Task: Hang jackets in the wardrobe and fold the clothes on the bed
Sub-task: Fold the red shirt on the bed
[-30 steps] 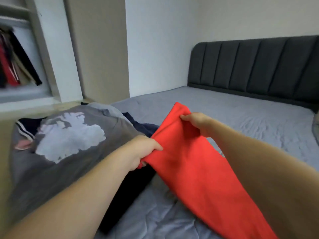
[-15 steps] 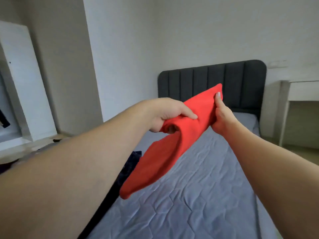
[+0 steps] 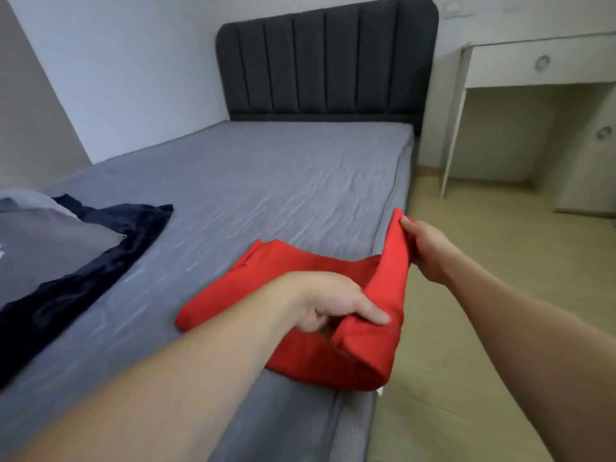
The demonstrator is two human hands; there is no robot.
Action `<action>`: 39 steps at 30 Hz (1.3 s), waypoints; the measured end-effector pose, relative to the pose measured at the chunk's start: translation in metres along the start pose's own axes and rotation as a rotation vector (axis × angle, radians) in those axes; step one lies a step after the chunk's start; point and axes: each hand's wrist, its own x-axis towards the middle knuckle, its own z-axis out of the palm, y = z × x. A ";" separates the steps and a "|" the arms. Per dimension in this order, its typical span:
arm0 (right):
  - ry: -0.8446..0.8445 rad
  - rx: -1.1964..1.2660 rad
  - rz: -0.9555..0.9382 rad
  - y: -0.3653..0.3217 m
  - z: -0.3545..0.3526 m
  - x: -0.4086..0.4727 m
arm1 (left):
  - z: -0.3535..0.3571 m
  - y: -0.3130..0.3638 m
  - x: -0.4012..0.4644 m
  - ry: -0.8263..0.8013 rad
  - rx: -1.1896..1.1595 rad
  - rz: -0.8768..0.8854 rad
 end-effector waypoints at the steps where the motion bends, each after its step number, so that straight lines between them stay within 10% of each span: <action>1: -0.034 -0.030 -0.068 -0.014 0.016 0.005 | -0.022 0.001 -0.011 0.047 -0.028 0.011; 9: -0.122 -0.612 -0.486 -0.014 0.204 0.044 | -0.160 -0.106 -0.058 0.758 0.096 -0.078; 15: -0.051 -1.148 -0.421 0.091 0.247 0.066 | -0.157 -0.176 -0.021 0.814 0.187 -0.231; 24: -0.040 -1.160 -0.478 0.070 0.263 0.093 | -0.171 -0.169 0.000 0.979 0.442 -0.390; 33: -0.313 -1.372 -0.235 0.062 0.262 0.089 | -0.171 -0.188 -0.010 1.077 0.350 -0.178; 39: -0.396 -1.538 -0.124 0.042 0.251 0.088 | -0.122 -0.160 0.013 1.365 0.886 0.140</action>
